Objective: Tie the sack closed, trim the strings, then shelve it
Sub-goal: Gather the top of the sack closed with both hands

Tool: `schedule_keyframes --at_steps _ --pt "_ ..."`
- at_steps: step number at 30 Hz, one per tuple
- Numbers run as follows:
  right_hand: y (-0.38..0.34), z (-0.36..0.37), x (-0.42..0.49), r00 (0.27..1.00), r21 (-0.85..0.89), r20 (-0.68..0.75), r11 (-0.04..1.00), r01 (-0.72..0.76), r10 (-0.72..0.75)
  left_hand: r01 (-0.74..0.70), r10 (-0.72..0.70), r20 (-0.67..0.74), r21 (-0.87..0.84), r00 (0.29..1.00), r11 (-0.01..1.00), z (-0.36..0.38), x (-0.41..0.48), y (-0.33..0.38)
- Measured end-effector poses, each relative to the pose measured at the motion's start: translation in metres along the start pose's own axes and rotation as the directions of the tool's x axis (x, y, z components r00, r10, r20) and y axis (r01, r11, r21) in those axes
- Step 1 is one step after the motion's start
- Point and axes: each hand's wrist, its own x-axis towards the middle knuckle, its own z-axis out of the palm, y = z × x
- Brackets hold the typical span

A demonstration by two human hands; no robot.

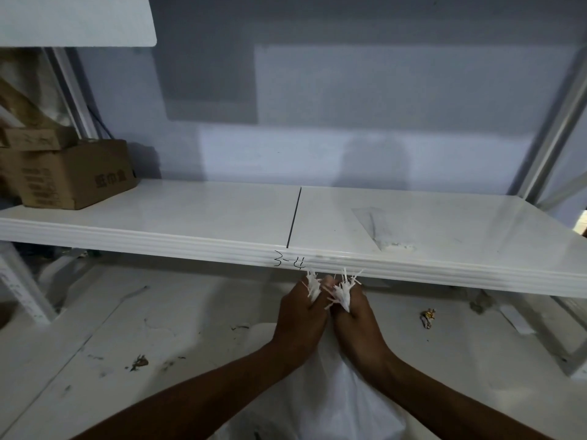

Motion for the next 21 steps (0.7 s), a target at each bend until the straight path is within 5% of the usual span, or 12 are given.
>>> schedule_keyframes --at_steps 9,15,21 --pt "-0.029 0.006 -0.001 0.93 0.438 0.167 0.821 -0.367 0.326 0.064 -0.063 0.043 -0.01 0.997 0.998 0.013 0.002 0.005" --pt "-0.036 0.009 -0.002 0.904 0.484 0.165 0.766 -0.422 0.394 0.246 -0.218 0.187 -0.14 0.958 0.959 0.019 0.003 0.011" --pt "-0.03 0.015 0.002 0.906 0.568 0.103 0.724 -0.392 0.41 0.139 -0.091 0.249 -0.184 0.964 0.973 0.018 0.0 -0.001"
